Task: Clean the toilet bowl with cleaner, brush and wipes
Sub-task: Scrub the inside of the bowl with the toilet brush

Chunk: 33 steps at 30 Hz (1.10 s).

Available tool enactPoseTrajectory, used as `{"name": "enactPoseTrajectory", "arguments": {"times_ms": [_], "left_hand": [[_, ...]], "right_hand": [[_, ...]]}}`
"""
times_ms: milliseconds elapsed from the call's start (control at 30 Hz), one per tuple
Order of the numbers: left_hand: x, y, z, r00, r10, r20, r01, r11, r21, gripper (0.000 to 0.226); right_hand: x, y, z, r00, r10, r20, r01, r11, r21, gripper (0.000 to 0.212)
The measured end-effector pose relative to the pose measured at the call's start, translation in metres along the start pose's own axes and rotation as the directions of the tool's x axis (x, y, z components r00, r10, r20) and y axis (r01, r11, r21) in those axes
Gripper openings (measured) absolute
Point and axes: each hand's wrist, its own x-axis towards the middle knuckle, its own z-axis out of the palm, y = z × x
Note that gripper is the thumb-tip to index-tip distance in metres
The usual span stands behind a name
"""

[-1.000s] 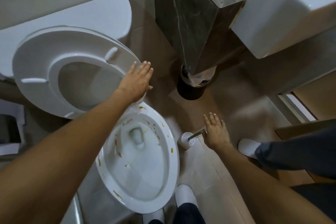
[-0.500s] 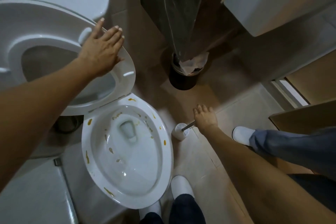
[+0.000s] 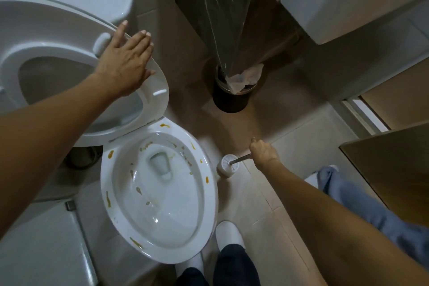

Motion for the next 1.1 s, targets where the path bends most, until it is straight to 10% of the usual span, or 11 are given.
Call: {"name": "enactPoseTrajectory", "arguments": {"times_ms": [233, 767, 1100], "left_hand": [[-0.016, -0.020, -0.020, 0.997, -0.072, 0.023, 0.075, 0.990, -0.120, 0.068], [-0.091, -0.099, -0.027, 0.963, -0.265, 0.055, 0.248, 0.787, -0.564, 0.066], [-0.112, -0.116, -0.022, 0.960, -0.261, 0.101, 0.256, 0.674, -0.693, 0.070]], "right_hand": [[-0.040, -0.005, -0.037, 0.998, 0.023, -0.061, -0.028, 0.996, -0.081, 0.026], [-0.181, -0.009, -0.100, 0.882, 0.318, -0.349, -0.106, 0.854, 0.510, 0.035], [-0.207, -0.055, -0.081, 0.985, 0.100, -0.140, -0.031, 0.904, 0.427, 0.028]]}}
